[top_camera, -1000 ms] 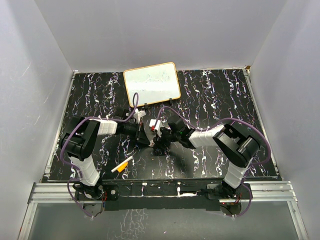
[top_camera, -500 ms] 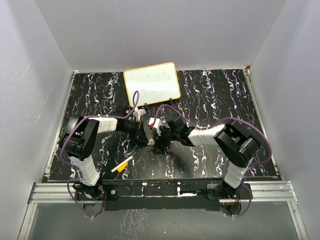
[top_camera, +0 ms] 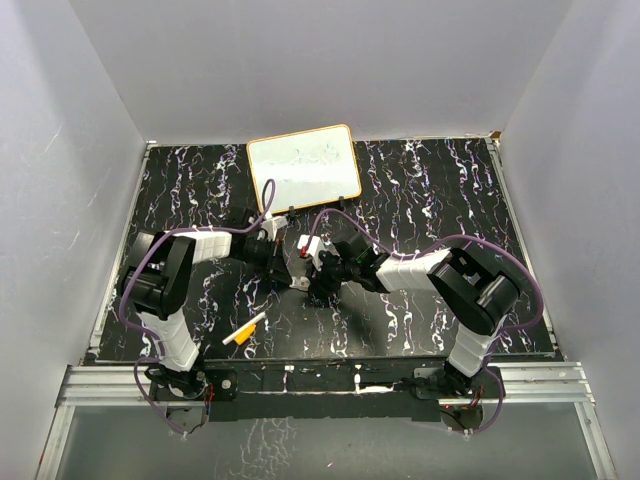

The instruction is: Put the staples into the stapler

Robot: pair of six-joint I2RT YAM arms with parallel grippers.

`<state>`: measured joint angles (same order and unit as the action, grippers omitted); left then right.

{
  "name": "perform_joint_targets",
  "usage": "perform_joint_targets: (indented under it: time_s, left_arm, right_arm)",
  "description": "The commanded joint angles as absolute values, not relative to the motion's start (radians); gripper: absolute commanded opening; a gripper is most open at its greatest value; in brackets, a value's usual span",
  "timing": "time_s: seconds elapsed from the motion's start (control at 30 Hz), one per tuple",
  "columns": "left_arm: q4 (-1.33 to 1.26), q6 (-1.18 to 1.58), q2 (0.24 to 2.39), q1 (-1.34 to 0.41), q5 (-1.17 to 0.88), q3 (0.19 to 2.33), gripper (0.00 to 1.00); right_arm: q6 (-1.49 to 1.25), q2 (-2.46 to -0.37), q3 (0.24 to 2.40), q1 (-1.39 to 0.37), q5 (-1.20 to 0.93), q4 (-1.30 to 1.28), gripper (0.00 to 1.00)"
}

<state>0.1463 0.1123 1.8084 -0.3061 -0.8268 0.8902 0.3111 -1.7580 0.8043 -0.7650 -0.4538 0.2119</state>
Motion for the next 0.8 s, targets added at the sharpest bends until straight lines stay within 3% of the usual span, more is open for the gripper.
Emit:
perform_joint_targets:
  time_s: [0.0,0.77]
  left_arm:
    - [0.219,0.056,1.79,-0.287,-0.783,0.925,0.0]
    - [0.336,-0.065,1.744,-0.248,-0.678,0.934,0.0]
  right_arm:
    - [0.294,-1.77,0.782,-0.773,-0.429,0.14,0.36]
    - [0.304,-1.775,0.775,-0.772,-0.444,0.148,0.41]
